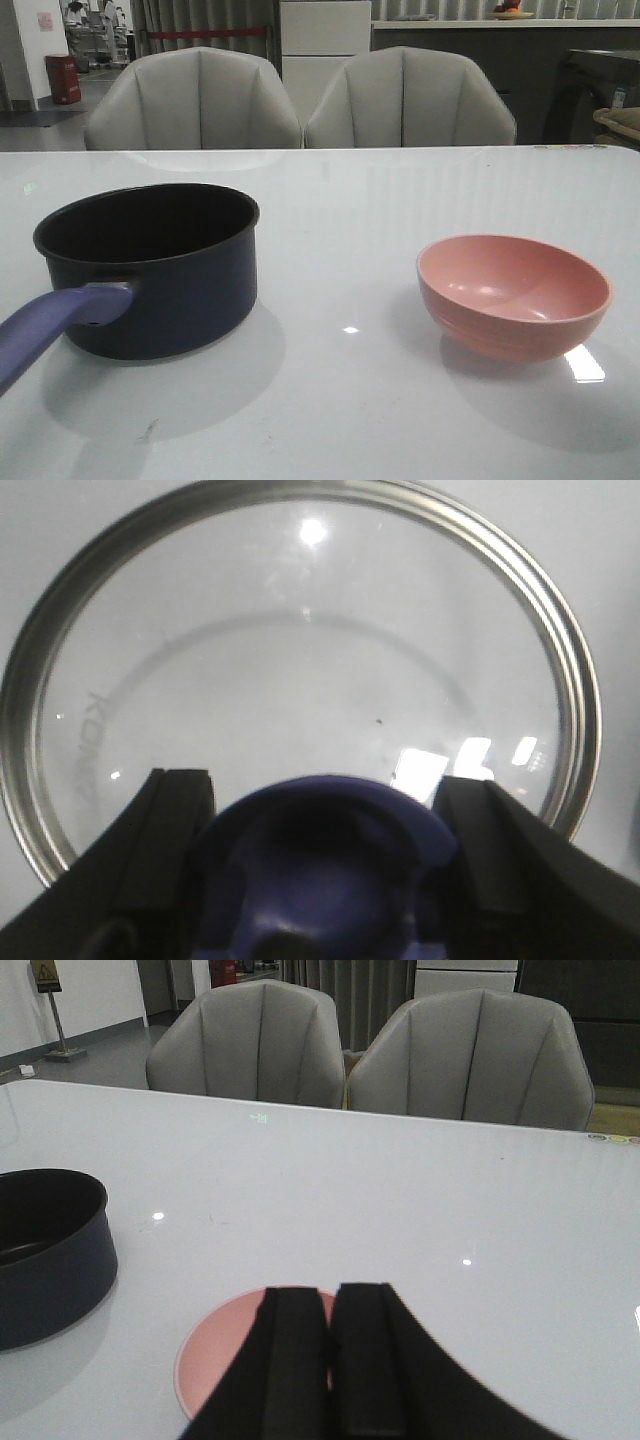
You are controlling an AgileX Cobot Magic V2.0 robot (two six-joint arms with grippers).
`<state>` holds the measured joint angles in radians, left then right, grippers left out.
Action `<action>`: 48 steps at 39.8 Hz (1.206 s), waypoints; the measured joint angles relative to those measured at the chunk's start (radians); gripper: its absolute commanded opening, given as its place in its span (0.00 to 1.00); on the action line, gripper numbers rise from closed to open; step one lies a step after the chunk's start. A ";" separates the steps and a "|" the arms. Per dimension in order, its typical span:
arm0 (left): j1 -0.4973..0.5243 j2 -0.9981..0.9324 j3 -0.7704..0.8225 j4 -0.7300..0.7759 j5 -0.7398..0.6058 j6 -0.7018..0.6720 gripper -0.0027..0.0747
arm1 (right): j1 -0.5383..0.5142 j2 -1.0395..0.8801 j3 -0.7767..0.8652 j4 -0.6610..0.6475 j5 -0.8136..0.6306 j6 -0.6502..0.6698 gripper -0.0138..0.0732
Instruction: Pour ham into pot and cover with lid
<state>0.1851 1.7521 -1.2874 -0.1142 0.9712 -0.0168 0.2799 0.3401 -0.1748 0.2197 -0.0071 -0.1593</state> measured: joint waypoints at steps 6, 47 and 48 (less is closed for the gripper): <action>-0.044 -0.064 -0.053 0.008 0.009 0.022 0.18 | 0.000 0.000 0.000 0.000 0.000 0.000 0.33; -0.519 0.102 -0.390 -0.044 0.255 0.054 0.18 | 0.000 0.000 0.000 0.000 0.000 0.000 0.33; -0.521 0.102 -0.390 -0.044 0.257 0.054 0.18 | 0.000 0.000 0.000 0.000 0.000 0.000 0.33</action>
<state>-0.3359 1.8544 -1.6775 -0.1584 1.2282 0.0372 0.2799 0.3401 -0.1748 0.2197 -0.0071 -0.1593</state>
